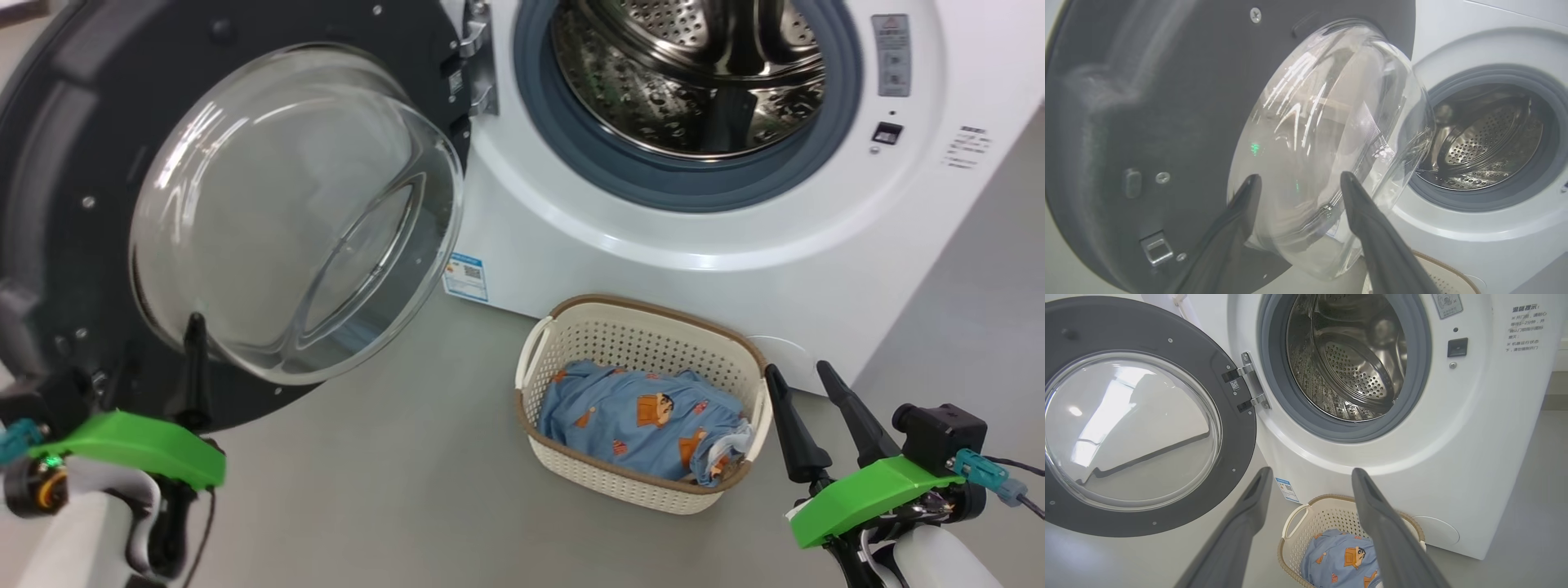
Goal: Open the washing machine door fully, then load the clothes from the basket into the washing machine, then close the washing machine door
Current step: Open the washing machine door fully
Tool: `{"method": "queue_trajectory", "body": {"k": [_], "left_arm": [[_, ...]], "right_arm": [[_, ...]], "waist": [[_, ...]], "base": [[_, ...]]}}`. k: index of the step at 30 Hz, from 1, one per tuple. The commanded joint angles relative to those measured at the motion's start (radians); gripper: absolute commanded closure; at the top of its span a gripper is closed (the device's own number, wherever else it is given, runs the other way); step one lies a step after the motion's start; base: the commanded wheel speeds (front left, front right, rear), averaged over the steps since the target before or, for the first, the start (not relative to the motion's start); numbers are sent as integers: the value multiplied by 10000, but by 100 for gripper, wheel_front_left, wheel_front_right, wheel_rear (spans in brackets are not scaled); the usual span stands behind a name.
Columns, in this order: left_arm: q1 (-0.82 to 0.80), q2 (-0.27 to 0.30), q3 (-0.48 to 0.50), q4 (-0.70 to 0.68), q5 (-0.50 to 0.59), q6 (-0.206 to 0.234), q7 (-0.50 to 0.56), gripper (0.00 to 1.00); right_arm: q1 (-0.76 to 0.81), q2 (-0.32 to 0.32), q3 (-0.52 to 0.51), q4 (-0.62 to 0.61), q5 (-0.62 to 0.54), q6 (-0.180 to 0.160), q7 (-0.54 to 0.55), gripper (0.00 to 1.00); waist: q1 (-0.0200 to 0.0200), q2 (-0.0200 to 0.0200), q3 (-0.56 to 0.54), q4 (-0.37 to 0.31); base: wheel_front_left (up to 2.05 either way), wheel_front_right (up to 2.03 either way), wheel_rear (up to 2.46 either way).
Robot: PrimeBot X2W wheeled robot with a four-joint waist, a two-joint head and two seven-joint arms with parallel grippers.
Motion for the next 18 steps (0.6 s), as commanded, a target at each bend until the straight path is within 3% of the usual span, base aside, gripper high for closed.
{"method": "queue_trajectory", "body": {"k": [1,18], "left_arm": [[112,252,460,-602,174,101,-88,0],[2347,-425,958,-3525,694,795,-89,0]], "right_arm": [[-23,-107,240,-294,-29,58,-122,0],[58,-346,476,-740,-48,58,-122,0]], "waist": [[0,0,-208,-349],[0,0,-560,-2216]], "base": [[0,0,0],[0,0,0]]}}
